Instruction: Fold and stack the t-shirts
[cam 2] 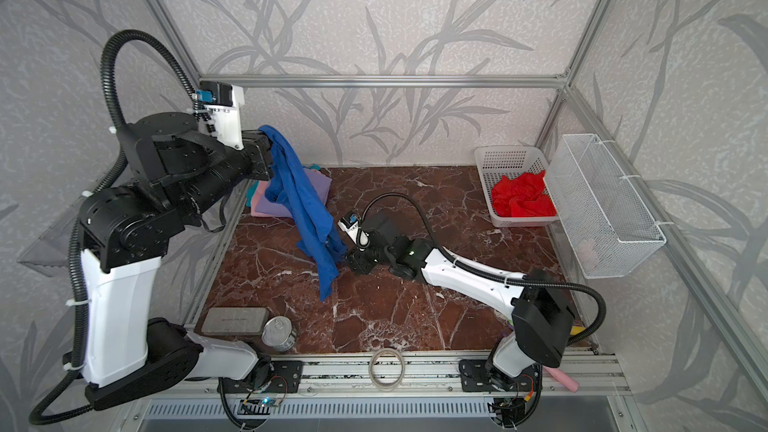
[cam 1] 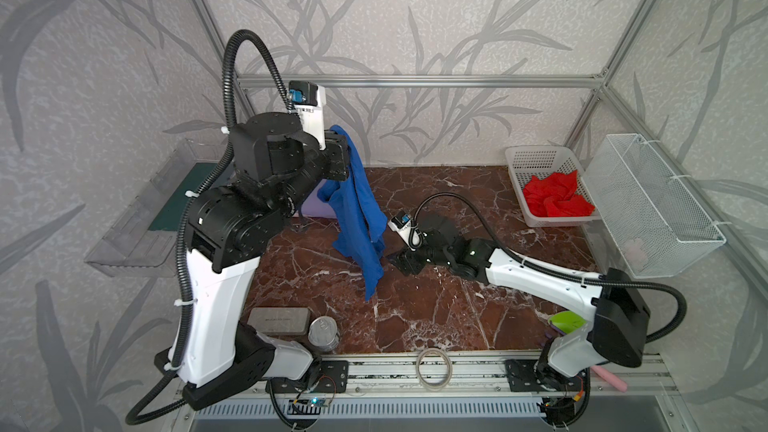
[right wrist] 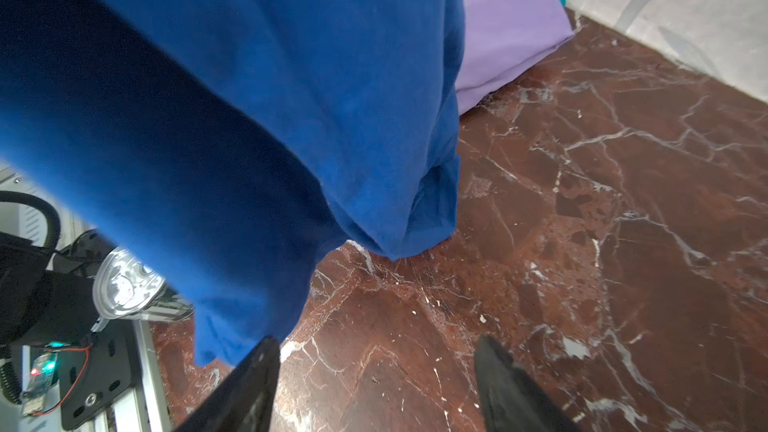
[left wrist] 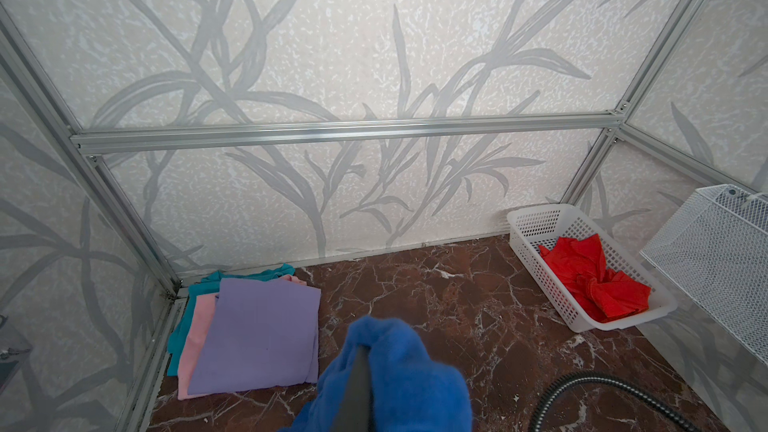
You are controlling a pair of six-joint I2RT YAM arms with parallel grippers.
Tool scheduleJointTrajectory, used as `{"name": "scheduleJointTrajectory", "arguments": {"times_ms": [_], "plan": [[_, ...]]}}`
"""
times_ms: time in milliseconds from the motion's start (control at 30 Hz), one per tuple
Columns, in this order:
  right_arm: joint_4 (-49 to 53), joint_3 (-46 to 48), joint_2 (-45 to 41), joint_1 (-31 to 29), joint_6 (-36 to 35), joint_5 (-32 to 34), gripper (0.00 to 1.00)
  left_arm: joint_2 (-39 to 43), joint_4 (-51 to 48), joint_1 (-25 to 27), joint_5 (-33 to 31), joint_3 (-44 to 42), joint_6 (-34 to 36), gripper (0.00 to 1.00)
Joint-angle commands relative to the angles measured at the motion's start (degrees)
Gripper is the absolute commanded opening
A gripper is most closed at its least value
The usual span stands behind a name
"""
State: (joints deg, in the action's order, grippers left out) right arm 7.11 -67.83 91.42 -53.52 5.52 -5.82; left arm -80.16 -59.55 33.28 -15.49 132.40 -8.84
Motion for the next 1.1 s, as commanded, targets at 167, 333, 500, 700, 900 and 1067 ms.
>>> {"name": "scheduleJointTrajectory", "arguments": {"times_ms": [167,333,500,700,900,1067], "plan": [[-12.1,-12.4,15.8,1.3,5.4,0.1,0.58,1.8,1.1,0.0,-0.1,-0.5,-0.5,0.00],[-22.7,-7.6,12.0,9.8,17.6,-6.0,0.00,1.9,0.2,-0.1,-1.8,-0.4,0.1,0.00],[-8.5,-6.6,-2.1,14.1,8.2,1.9,0.00,2.3,1.0,0.0,-8.1,-1.9,1.7,0.00],[8.6,-11.0,-20.1,16.9,-4.4,18.8,0.00,3.9,4.7,-0.1,-10.3,-6.6,2.1,0.00],[21.8,-15.3,-27.7,17.6,-8.0,23.2,0.00,4.2,8.0,-0.2,-11.7,-13.7,1.5,0.00],[26.0,-4.5,-31.4,17.6,-3.1,22.8,0.00,5.3,10.8,-2.3,-10.8,-27.3,-1.4,0.00]]}}
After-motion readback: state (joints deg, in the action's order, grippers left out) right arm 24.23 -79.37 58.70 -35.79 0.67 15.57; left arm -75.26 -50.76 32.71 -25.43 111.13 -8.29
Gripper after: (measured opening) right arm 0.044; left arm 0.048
